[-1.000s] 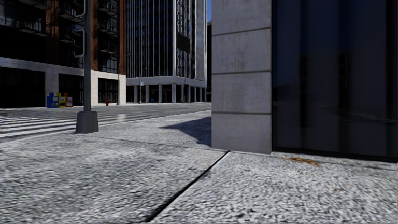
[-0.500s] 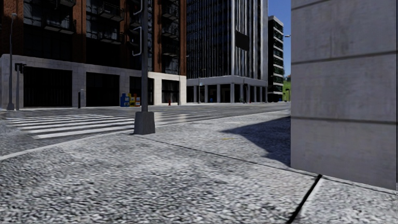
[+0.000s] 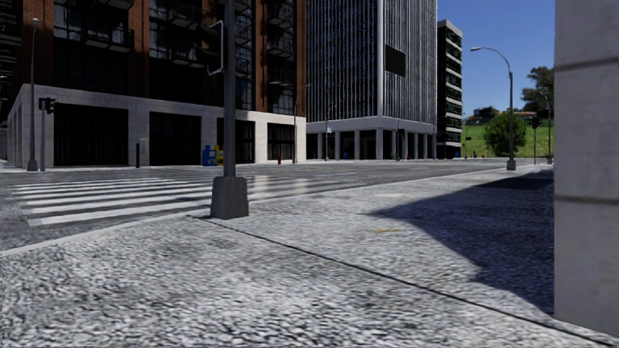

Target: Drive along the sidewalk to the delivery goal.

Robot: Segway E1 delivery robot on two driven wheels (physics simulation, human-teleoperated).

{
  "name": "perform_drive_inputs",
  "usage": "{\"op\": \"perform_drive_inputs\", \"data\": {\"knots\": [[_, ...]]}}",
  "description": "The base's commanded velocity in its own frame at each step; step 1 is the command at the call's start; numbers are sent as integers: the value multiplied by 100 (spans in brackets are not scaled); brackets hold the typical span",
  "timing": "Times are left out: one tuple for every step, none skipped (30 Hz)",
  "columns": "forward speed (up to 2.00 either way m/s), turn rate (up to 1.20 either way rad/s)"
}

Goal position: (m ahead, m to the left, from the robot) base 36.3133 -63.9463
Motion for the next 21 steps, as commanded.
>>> {"op": "perform_drive_inputs", "data": {"knots": [[151,0],[151,0],[151,0],[151,0],[152,0],[152,0],[152,0],[153,0],[153,0],[153,0],[154,0],[158,0],[169,0],[200,0],[200,0],[200,-19],[200,-40],[200,-50],[200,-54],[200,-54],[200,-57]]}}
